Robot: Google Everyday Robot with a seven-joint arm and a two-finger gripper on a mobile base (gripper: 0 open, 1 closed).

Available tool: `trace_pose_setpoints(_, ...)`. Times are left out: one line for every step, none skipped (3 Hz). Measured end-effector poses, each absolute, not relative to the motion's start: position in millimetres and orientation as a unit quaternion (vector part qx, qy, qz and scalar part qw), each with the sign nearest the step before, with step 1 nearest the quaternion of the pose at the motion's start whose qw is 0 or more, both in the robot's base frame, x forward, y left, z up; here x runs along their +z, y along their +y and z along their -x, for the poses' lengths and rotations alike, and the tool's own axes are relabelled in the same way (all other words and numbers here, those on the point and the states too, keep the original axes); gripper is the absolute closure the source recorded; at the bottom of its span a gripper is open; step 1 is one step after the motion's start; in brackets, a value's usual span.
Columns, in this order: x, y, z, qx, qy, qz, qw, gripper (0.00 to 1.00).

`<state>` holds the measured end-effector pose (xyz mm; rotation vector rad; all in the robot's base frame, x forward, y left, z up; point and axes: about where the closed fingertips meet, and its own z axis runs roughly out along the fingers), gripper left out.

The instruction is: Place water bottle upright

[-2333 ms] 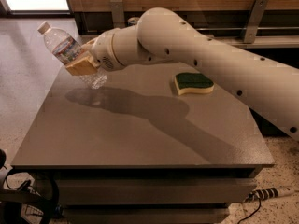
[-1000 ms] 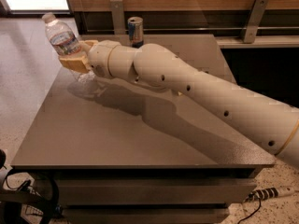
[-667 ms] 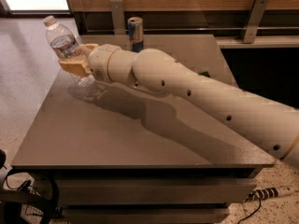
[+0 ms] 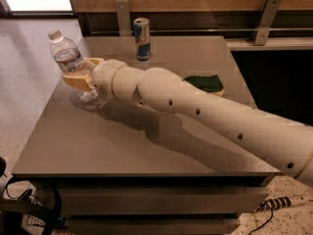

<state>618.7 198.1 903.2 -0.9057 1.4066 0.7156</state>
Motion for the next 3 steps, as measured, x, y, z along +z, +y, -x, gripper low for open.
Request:
trace_pose_setpoints(884.7, 193.6, -617.6, 0.324, 0.613, 0.371, 0.617, 1.00)
trace_pose_setpoints(884.0, 192.6, -617.4, 0.327, 0.614, 0.367, 0.618, 1.00)
trace_pose_setpoints(886.8, 192.7, -617.4, 0.327, 0.614, 0.367, 0.618, 0.83)
